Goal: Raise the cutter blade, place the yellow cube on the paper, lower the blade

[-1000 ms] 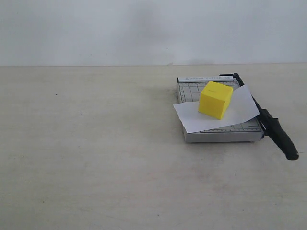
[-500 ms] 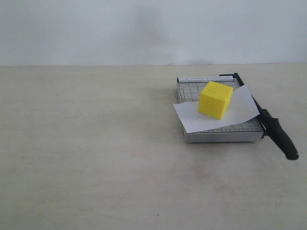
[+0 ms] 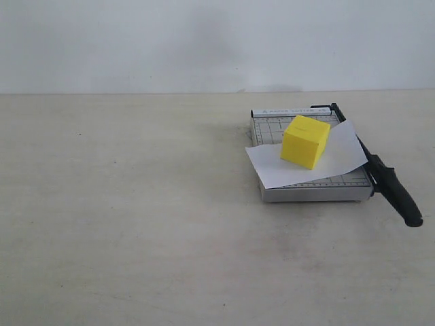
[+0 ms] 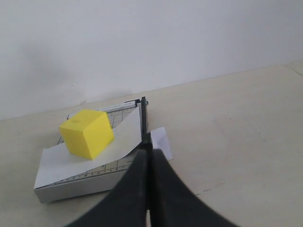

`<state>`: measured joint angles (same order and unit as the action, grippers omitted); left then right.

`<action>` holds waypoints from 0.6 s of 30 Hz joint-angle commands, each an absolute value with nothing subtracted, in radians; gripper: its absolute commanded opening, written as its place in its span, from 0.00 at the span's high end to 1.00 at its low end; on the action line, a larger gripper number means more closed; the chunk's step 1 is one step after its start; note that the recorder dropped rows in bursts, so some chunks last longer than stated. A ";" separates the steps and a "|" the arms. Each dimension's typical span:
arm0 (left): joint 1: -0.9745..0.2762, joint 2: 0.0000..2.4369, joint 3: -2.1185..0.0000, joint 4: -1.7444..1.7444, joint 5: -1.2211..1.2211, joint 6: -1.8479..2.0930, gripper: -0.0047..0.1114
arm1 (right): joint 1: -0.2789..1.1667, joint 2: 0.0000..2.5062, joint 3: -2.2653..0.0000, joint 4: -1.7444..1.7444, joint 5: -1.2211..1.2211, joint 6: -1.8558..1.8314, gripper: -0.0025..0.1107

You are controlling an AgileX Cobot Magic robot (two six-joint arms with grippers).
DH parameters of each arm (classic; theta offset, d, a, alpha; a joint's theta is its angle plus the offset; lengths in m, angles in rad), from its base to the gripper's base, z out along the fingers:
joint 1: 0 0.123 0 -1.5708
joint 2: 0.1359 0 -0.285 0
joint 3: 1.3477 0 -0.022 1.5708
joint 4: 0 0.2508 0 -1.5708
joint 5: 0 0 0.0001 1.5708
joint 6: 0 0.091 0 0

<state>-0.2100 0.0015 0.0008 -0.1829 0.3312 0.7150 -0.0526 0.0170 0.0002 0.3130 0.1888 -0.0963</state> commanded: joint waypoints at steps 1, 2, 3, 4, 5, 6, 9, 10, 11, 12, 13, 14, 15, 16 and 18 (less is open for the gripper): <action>-0.209 0.000 0.000 -0.183 0.314 0.715 0.92 | -0.079 0.008 0.000 0.305 0.186 -0.104 0.98; -0.209 0.000 0.000 -0.183 0.314 0.715 0.92 | -0.083 0.008 0.000 0.305 0.186 -0.104 0.98; -0.209 0.000 0.000 -0.183 0.314 0.715 0.92 | -0.087 0.008 0.000 0.305 0.186 -0.104 0.98; -0.209 0.000 0.000 -0.183 0.314 0.715 0.92 | -0.097 0.008 0.000 0.305 0.186 -0.104 0.98; -0.209 0.000 0.000 -0.183 0.314 0.715 0.92 | -0.111 0.008 0.000 0.305 0.186 -0.104 0.98; -0.209 0.000 0.000 -0.183 0.314 0.715 0.92 | -0.130 0.008 0.000 0.305 0.186 -0.104 0.98; -0.209 0.000 0.000 -0.183 0.314 0.715 0.92 | -0.143 0.008 0.000 0.305 0.184 -0.104 0.98; -0.203 0.000 0.000 -0.183 0.315 0.715 0.92 | -0.143 0.008 0.000 0.305 0.184 -0.104 0.98; -0.196 0.000 0.000 -0.183 0.315 0.715 0.92 | -0.143 0.008 0.000 0.305 0.184 -0.104 0.98; -0.178 0.000 0.000 -0.183 0.315 0.715 0.92 | -0.143 0.008 0.000 0.305 0.184 -0.104 0.98; -0.163 0.000 0.000 -0.183 0.315 0.715 0.92 | -0.143 0.008 0.000 0.305 0.184 -0.104 0.98; -0.131 0.000 0.000 -0.183 0.315 0.715 0.92 | -0.143 0.008 0.000 0.305 0.184 -0.104 0.98; -0.121 0.000 0.000 -0.183 0.315 0.715 0.92 | -0.143 0.008 0.000 0.305 0.184 -0.104 0.98; -0.102 0.000 0.000 -0.183 0.315 0.715 0.92 | -0.143 0.008 0.000 0.305 0.184 -0.104 0.98; -0.088 0.000 0.000 -0.183 0.315 0.715 0.92 | -0.143 0.008 0.000 0.305 0.184 -0.104 0.98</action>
